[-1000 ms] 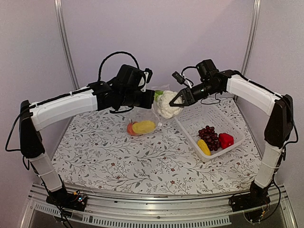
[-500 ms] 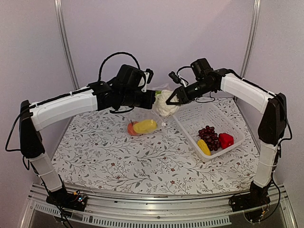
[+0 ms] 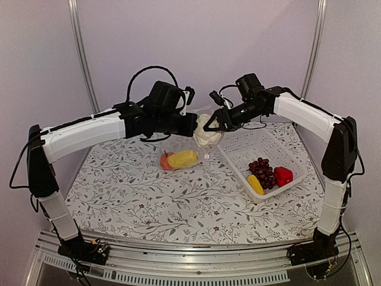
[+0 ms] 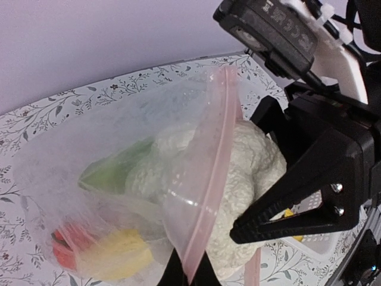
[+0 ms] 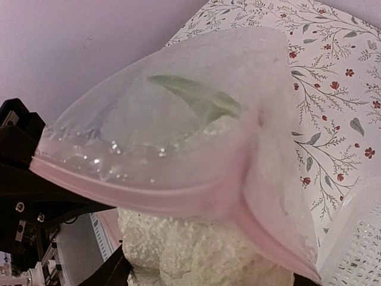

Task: Place the food in the zip-top bag and seal the zipper
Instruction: Place the fake vegetable in the zipper food storage bag.

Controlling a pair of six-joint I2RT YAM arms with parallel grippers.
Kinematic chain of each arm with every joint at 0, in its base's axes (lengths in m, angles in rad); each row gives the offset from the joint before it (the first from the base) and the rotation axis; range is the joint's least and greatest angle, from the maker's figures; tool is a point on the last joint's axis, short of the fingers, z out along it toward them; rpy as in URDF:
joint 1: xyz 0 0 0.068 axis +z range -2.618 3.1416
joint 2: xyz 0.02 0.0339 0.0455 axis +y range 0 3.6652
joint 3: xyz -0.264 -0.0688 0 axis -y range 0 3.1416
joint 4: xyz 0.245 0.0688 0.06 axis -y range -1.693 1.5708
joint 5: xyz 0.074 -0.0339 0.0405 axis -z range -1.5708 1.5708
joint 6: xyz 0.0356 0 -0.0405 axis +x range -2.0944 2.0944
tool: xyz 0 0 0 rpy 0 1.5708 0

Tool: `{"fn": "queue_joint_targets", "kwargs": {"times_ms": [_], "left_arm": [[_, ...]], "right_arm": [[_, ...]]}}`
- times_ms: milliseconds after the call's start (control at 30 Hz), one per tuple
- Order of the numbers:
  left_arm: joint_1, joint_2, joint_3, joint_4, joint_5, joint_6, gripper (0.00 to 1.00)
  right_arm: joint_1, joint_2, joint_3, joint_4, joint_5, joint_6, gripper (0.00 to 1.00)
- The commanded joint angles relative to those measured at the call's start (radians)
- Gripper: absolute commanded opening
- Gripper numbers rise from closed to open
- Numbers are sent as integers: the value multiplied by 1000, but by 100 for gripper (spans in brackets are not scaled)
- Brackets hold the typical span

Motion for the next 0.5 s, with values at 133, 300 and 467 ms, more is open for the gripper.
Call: {"fn": "queue_joint_targets", "kwargs": {"times_ms": [133, 300, 467], "left_arm": [[-9, -13, 6, 35, 28, -39, 0], [25, -58, -31, 51, 20, -61, 0], [68, -73, -43, 37, 22, -56, 0]], "right_arm": [[38, 51, 90, 50, -2, 6, 79], [39, -33, 101, 29, 1, -65, 99], [37, -146, 100, -10, 110, -177, 99]]}}
